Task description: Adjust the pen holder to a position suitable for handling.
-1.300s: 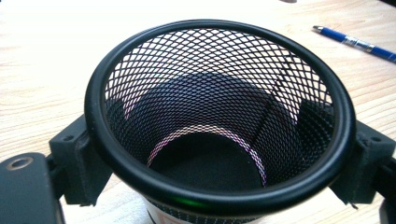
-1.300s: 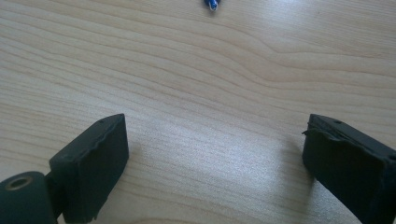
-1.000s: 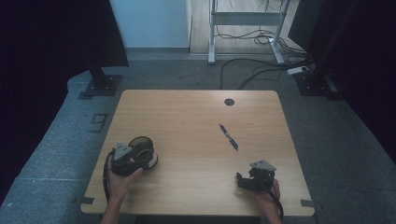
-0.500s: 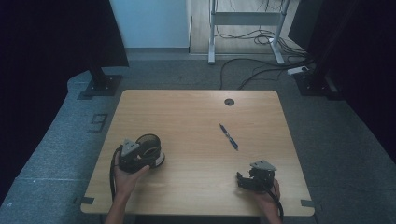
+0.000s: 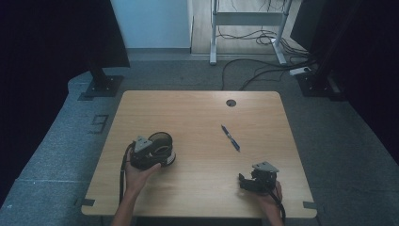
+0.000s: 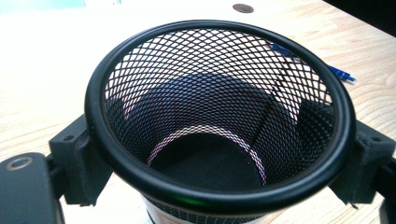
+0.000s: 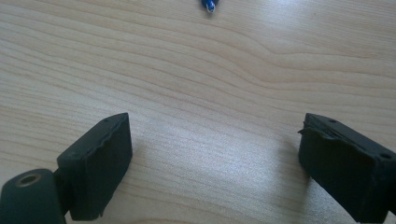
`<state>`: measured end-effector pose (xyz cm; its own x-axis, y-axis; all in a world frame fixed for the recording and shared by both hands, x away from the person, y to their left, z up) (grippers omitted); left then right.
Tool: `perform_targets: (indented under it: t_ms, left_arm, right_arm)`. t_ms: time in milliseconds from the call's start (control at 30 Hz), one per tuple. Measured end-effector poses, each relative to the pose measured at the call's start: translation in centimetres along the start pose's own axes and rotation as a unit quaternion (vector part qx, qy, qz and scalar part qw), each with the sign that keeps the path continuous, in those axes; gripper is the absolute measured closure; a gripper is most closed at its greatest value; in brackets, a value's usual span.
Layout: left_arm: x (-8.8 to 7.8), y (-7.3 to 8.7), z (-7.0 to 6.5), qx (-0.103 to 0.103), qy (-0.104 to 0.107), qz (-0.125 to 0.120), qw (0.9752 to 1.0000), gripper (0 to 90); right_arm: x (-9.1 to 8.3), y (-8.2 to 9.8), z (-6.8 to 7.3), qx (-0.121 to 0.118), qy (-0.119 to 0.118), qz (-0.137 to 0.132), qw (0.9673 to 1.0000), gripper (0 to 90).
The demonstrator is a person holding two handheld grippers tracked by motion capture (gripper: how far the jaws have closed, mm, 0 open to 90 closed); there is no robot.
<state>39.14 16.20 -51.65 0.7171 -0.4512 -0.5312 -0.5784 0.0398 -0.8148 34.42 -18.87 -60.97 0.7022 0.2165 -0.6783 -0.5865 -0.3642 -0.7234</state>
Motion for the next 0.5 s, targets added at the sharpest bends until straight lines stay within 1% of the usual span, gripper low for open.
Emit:
perform_targets:
  t_ms: [200, 500]
  left_arm:
    - [0.4, 0.0, -0.5, 0.004, 0.002, 0.005, 1.0000, 10.4]
    - [1.4, -0.4, -1.9, 0.015, 0.007, 0.010, 0.9998, 10.5]
  right_arm:
    - [0.0, 0.0, 0.0, 0.000, 0.000, 0.000, 1.0000, 9.1]
    - [0.0, 0.0, 0.0, 0.000, 0.001, 0.001, 1.0000, 9.3]
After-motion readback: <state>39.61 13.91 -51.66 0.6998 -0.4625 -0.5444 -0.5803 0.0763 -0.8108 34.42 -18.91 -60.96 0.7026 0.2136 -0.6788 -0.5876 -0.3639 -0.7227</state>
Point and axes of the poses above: each handheld gripper's, and its own axes: x roughly forward along the jaws, y roughly out of its underside, z roughly to its left, the point moved 8 cm from there along x, roughly forward along the jaws, and after that the axes turned 11 degrees about -x, right-handed, at the moved point
